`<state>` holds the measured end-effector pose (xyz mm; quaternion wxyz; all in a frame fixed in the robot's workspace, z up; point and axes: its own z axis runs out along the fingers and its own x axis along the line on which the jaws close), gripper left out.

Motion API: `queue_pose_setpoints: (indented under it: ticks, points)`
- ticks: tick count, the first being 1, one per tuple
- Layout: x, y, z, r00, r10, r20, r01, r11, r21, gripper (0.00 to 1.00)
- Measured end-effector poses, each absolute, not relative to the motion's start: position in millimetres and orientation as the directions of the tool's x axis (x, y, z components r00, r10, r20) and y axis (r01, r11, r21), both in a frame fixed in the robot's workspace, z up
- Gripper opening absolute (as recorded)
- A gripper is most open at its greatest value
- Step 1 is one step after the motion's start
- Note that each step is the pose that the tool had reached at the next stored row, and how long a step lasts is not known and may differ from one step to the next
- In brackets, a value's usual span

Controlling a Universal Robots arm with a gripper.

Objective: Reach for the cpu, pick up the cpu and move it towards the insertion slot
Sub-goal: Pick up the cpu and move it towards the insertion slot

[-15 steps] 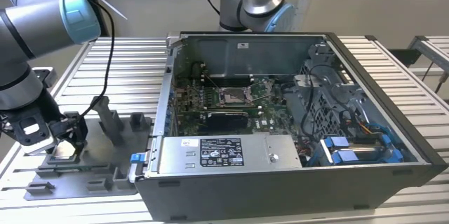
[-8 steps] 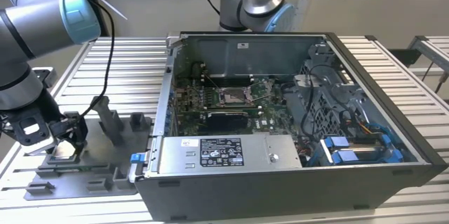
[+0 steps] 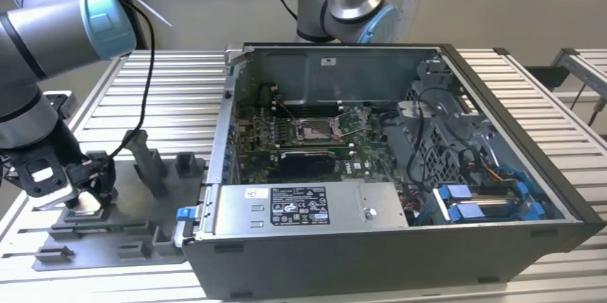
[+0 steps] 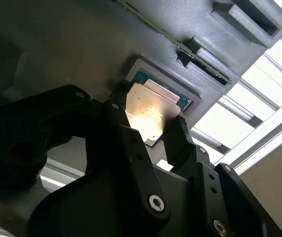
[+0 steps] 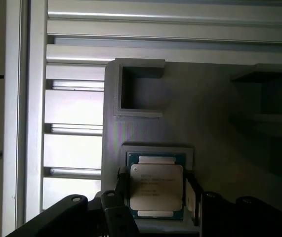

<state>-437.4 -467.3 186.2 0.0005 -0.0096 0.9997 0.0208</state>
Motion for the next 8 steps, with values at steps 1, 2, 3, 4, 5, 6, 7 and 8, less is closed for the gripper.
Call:
queue_pose_setpoints:
  ticks: [1,2,3,4,5,6,7,8]
  points:
    - [-437,-467,186,-1.0,-0.019,-0.002,-0.019,0.999,0.042,0.0]
    - [-437,-467,187,-1.0,-0.019,-0.002,-0.019,0.999,0.042,0.0]
    - [-437,-467,190,-1.0,-0.019,-0.002,-0.019,0.999,0.042,0.0]
    - [-437,-467,194,-1.0,-0.019,-0.001,-0.019,0.999,0.042,0.0]
    - [-437,-467,198,-1.0,-0.019,-0.001,-0.019,0.999,0.041,0.0]
    - [-437,-467,202,-1.0,-0.019,-0.001,-0.019,0.999,0.042,0.0]
    - [-437,-467,205,-1.0,-0.019,-0.001,-0.019,0.999,0.042,0.0]
    - [-437,-467,207,-1.0,-0.019,-0.001,-0.019,0.999,0.042,0.0]
